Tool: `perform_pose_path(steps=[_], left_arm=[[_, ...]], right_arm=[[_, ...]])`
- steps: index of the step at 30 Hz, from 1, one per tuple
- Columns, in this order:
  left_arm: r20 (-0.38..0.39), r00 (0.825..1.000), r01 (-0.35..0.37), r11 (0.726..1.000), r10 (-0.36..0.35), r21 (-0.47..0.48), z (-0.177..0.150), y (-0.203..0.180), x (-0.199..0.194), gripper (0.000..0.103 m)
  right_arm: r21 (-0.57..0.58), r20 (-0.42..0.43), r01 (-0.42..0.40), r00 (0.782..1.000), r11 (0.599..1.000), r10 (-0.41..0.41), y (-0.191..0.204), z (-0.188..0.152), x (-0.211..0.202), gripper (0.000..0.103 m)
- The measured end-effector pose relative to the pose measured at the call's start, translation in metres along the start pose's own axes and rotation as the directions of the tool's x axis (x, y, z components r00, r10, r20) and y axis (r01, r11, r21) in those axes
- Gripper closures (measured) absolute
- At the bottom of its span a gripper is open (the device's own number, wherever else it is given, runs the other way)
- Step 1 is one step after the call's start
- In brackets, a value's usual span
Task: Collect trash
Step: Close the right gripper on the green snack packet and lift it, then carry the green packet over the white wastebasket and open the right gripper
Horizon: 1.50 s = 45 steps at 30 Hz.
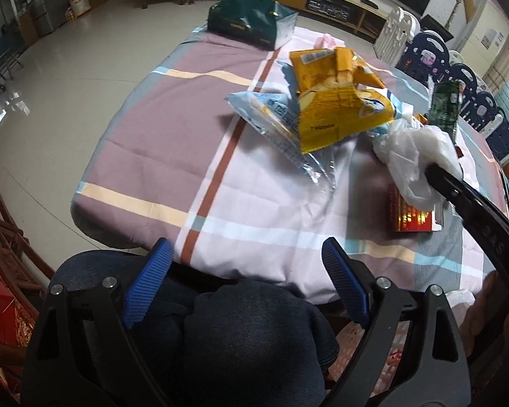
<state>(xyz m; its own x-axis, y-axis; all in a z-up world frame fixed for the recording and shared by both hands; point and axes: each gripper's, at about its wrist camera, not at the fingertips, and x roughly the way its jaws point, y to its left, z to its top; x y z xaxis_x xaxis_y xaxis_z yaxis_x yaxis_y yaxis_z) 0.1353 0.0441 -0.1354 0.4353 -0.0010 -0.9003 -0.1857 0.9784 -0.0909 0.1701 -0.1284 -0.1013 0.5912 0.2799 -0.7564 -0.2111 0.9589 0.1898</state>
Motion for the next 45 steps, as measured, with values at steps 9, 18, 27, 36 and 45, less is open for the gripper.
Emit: perform_pose_path(steps=[9,18,27,36,45], left_arm=[[-0.026,1.000,-0.005,0.998,0.003,-0.069,0.007,0.020,0.013,0.013],[0.013,1.000,0.006,1.000,-0.006,0.025,0.008,-0.009,0.014,0.017],[0.001,0.988,0.157,0.985,-0.157,0.076,0.032,-0.061,0.035,0.045],[-0.004,0.990,0.141,0.971,-0.143,0.191,0.046,-0.124,0.061,0.044],[0.010,0.977,0.209,0.968,-0.213,0.141,0.041,-0.099,0.040,0.021]], right_arm=[[0.079,0.066,-0.001,0.998,0.997,-0.004,-0.009,0.011,-0.011,0.034],[0.081,-0.104,0.180,0.980,0.980,-0.171,-0.016,0.041,0.048,0.083],[0.197,0.169,0.070,0.980,0.978,-0.104,-0.051,0.009,-0.053,0.098],[0.297,0.202,0.085,0.968,0.951,-0.149,-0.100,-0.069,-0.151,0.098],[0.386,0.151,0.126,0.969,0.914,-0.198,-0.119,-0.114,-0.163,0.098]])
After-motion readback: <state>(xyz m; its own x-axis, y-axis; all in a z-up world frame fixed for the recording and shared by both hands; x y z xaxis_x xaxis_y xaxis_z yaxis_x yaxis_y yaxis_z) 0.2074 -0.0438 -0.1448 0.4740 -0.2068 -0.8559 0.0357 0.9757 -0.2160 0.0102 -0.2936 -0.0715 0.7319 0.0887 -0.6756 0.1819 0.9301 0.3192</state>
